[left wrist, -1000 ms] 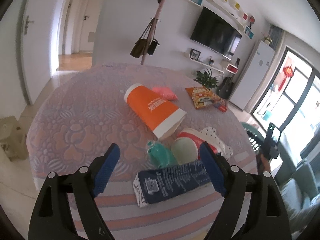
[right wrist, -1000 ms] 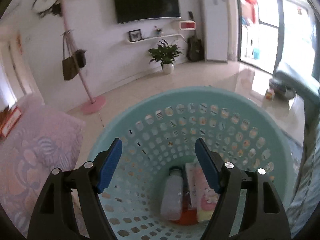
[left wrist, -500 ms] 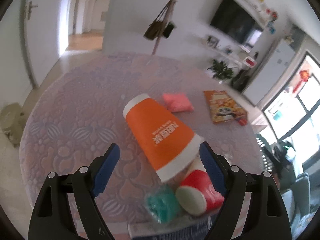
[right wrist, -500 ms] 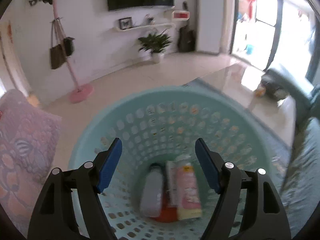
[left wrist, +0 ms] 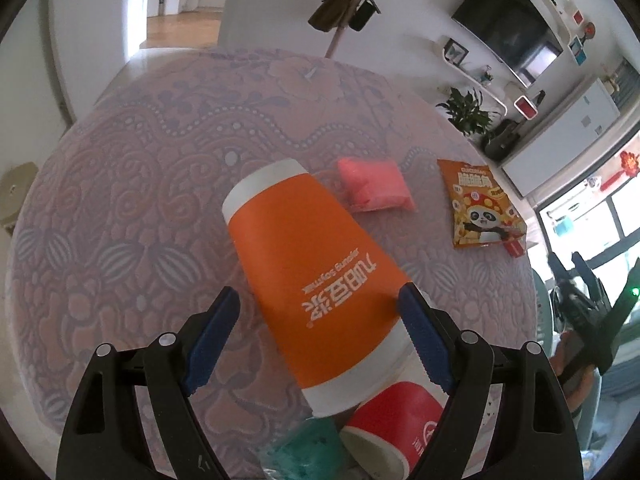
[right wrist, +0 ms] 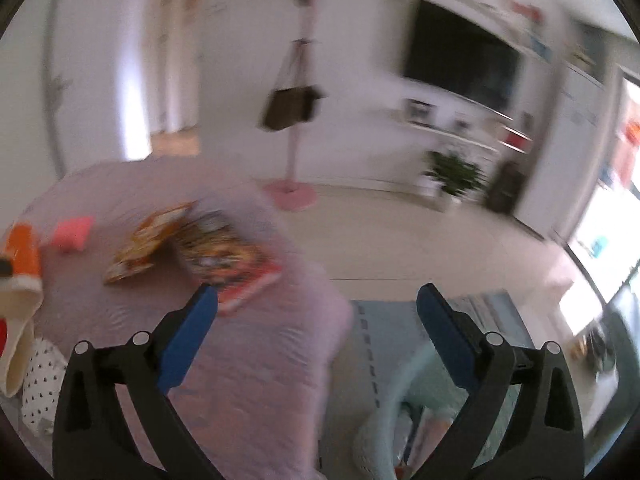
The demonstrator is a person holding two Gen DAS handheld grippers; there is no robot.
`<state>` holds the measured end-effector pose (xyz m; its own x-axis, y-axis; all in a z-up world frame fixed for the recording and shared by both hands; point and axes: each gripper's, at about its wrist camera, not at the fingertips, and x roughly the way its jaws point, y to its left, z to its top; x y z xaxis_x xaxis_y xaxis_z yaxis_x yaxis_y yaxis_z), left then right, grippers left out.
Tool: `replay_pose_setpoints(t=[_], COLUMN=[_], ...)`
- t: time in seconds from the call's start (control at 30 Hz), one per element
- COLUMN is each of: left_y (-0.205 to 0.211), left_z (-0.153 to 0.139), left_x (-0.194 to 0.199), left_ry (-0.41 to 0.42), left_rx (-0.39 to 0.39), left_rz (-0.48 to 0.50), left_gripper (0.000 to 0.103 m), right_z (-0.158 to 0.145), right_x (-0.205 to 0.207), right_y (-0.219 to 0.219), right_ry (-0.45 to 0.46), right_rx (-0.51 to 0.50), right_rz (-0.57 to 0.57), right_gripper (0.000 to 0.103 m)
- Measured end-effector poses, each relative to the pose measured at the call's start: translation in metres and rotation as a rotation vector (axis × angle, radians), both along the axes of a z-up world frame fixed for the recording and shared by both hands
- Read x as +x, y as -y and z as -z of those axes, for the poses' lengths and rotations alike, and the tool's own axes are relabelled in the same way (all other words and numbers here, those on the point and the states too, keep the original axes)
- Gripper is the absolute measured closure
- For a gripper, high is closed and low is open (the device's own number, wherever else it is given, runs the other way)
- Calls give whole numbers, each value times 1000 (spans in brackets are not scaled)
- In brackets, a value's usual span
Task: Collect trash
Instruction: 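Grasp the orange paper cup with the left tool while the right tool grasps the dark snack box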
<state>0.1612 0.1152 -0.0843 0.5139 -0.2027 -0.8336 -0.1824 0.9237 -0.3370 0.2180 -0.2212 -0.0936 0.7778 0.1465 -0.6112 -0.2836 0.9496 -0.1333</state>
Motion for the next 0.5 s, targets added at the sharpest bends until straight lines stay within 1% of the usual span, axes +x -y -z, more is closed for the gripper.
replay_pose_setpoints(t=[0.1,0.2,0.3,0.4,0.5], left_y=[3,7,17,21,27], left_z=[0,-2,-3,-3,-3], left_x=[7,14,22,26,29], left_ry=[-18,-35,-36,-27,-14], left_rx=[-15,-14,19,17,35], left_rz=[-4,-3,10,7,6], left_gripper=[28,29,31,33,35], right_z=[9,17,20,21,25], right_x=[19,47,57,73,77], right_y=[-22,-32,-34,-40,-53], right_ry=[-33,-100,-146,-198,-199], right_rx=[-21,-34,1,4,-57], right_rz=[-43,-61,-101,-149,-184], right_gripper=[8,8,8,8,8])
